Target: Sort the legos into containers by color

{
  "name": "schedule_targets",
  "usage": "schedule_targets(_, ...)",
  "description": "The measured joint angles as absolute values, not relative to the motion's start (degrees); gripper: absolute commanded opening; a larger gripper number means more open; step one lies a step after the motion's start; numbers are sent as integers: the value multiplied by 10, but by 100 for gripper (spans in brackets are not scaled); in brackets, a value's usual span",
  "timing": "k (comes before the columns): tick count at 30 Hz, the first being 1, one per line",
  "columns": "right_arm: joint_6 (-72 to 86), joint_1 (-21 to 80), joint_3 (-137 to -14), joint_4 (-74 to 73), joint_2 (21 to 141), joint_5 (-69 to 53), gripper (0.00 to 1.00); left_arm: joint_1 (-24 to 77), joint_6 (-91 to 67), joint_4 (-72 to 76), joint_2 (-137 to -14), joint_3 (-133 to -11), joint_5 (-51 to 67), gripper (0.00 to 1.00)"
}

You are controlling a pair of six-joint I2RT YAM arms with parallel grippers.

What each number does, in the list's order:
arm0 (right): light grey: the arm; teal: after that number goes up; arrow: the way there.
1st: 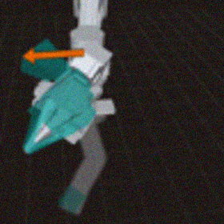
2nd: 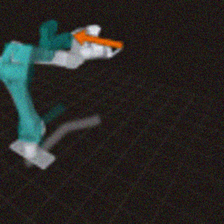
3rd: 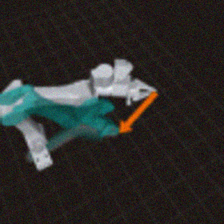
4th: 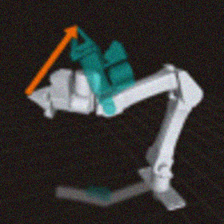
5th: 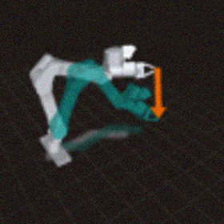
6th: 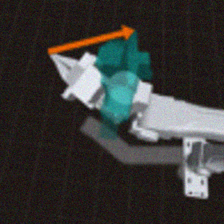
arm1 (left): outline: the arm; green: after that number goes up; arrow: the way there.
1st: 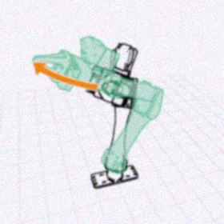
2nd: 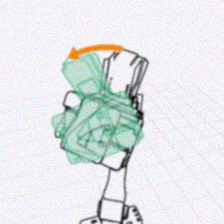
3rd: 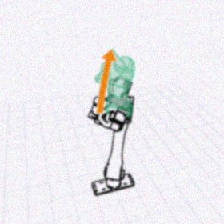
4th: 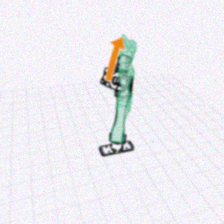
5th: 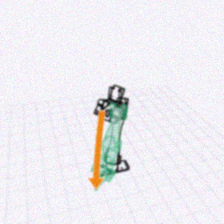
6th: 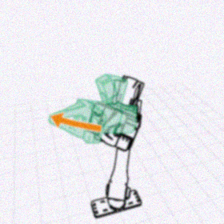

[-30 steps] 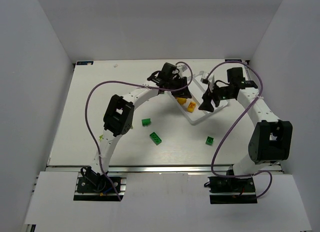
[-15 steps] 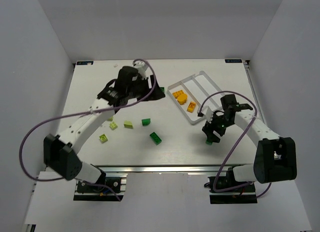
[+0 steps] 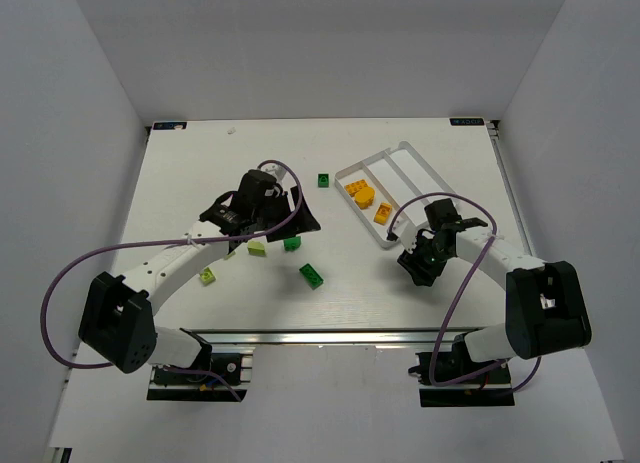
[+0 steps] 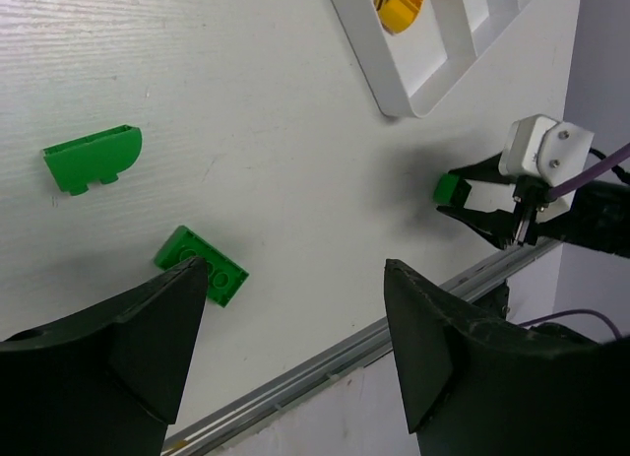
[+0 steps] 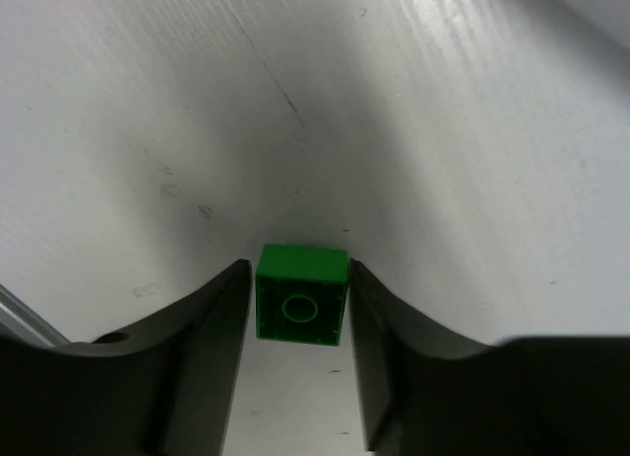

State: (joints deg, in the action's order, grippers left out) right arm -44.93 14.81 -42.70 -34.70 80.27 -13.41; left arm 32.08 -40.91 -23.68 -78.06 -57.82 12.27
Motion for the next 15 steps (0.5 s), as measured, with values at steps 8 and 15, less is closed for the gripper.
schedule_targets(8,-455,160,-409,-336,794,-136,5,321,-456,-238,-792,-559,59,83)
schedule_targets(15,-467,160,-462,-408,767,-208,0,323,-481,-301,-908,-644,-13,84)
